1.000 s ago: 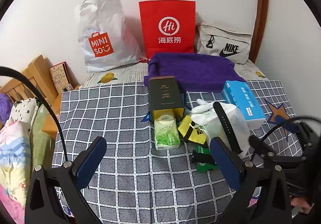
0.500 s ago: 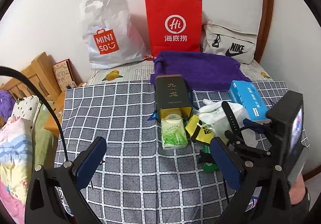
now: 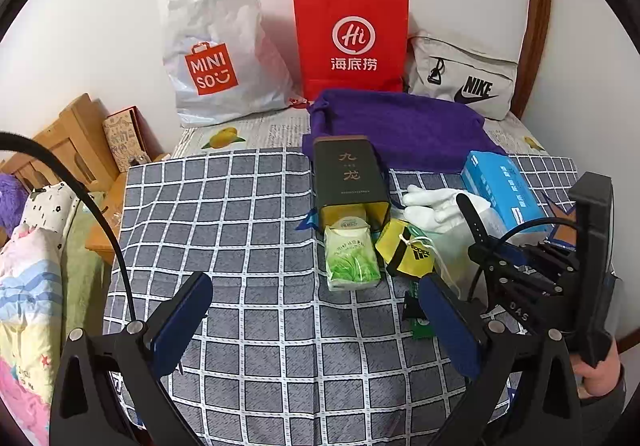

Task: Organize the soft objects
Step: 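Grasp the black watch strap with the right gripper, then grasp the green tea packet from the tin with the left gripper while the right holds the strap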

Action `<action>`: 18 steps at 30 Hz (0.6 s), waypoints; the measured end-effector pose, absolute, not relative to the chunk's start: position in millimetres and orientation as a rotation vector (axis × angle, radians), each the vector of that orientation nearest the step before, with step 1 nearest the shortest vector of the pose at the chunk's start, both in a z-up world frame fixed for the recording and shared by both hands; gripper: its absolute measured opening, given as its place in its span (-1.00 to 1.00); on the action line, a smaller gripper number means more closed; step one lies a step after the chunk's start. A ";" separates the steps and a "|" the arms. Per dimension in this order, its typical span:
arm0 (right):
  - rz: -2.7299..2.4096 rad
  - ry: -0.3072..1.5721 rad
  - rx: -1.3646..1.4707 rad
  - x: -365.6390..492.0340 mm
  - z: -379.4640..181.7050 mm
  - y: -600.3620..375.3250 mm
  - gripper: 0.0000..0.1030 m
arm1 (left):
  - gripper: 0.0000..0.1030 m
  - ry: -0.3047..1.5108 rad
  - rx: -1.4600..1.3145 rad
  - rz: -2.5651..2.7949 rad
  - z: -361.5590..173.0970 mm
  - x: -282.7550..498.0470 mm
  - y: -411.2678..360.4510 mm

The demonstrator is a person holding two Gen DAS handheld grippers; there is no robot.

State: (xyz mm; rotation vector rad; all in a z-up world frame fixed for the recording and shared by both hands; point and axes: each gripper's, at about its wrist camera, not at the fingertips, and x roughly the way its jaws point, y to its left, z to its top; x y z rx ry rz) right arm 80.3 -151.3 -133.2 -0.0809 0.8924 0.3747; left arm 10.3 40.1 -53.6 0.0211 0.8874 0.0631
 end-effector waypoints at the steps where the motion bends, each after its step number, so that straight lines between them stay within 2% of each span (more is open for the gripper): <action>1: 0.381 0.896 -0.070 79.7 -132.7 -152.8 -0.60 | 1.00 0.890 0.023 0.060 -54.8 10.9 39.1; 6: 0.368 0.894 -0.057 74.0 -128.9 -158.1 -0.60 | 1.00 0.915 0.027 0.050 -65.4 18.0 37.1; 18: 0.319 0.863 -0.019 59.1 -106.9 -182.3 -0.61 | 1.00 1.029 -0.036 0.003 -136.2 63.3 43.8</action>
